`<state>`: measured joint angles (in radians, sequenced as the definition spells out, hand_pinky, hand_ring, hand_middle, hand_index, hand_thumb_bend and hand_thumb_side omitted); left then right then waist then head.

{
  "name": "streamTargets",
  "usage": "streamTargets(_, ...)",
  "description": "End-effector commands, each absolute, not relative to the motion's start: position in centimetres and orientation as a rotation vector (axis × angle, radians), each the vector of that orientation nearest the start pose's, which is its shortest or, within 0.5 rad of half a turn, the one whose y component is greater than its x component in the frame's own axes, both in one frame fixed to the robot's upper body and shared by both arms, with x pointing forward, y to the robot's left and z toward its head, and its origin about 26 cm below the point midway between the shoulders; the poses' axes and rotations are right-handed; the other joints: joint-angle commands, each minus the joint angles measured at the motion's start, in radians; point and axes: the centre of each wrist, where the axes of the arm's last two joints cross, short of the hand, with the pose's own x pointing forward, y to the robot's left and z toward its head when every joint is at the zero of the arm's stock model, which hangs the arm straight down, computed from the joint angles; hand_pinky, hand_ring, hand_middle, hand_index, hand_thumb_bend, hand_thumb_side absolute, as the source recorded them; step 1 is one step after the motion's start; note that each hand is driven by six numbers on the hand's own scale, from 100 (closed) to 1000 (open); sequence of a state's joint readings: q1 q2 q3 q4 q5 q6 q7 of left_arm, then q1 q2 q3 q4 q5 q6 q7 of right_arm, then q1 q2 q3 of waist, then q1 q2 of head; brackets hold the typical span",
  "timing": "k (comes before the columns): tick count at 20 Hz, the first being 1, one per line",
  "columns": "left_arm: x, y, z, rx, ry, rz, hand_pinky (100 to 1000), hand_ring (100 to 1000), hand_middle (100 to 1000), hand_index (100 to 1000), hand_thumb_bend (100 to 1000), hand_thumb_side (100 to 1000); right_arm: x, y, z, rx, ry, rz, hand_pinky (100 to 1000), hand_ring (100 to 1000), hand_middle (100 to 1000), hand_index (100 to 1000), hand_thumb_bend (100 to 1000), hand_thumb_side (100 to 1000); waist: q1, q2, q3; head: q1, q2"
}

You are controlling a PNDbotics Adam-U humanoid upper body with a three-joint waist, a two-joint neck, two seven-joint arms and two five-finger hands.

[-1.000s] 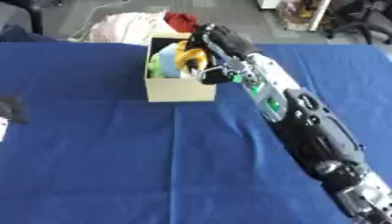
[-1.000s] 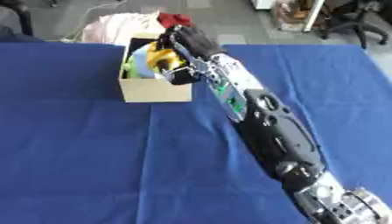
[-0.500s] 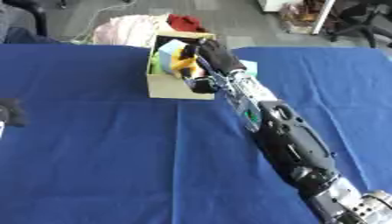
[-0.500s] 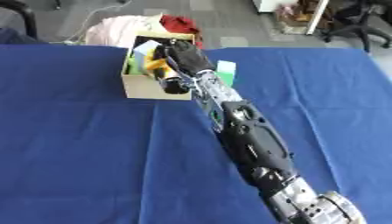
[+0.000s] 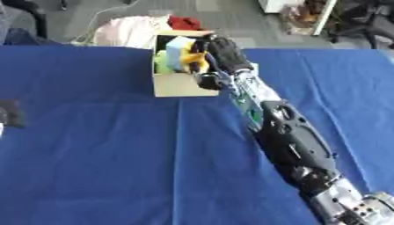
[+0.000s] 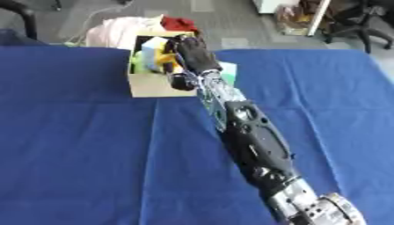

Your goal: Pick up objects on the table and place them in the box.

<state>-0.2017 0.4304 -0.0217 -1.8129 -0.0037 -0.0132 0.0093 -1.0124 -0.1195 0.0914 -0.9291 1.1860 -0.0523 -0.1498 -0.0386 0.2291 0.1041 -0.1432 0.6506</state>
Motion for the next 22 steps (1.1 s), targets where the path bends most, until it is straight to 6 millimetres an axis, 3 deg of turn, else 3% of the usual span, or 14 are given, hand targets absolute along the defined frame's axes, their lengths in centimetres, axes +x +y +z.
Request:
streamTargets(1, 31.0, 29.9, 14.8, 0.282, -2.019, -0.455, 893, 611, 605, 765, 100, 715, 48.4, -15.1, 21.1, -1.256, -1.89, 1.089, 667, 501, 495, 672, 100, 100, -0.001, -0.017, 0.004, -0.004, -0.01)
streamTargets(9, 31.1, 29.8, 15.0, 0.277, -2.023, -0.461, 894, 610, 604, 765, 100, 717, 49.1, -15.8, 19.8, -1.272, -1.735, 1.121, 700, 575, 617, 799, 100, 100, -0.004, -0.017, 0.019, -0.008, -0.021)
streamTargets(17, 31.1, 29.7, 15.1, 0.275, -2.027, -0.462, 894, 610, 603, 765, 100, 719, 49.5, -16.5, 18.4, -1.313, -1.625, 1.09, 709, 612, 706, 849, 100, 100, -0.009, -0.013, 0.04, -0.009, -0.034)
streamTargets(22, 31.2, 29.6, 15.1, 0.271, -2.026, -0.462, 894, 609, 603, 764, 100, 724, 49.6, -16.8, 18.7, -1.373, -1.587, 1.054, 730, 670, 783, 885, 111, 174, -0.011, -0.014, 0.048, -0.013, -0.037)
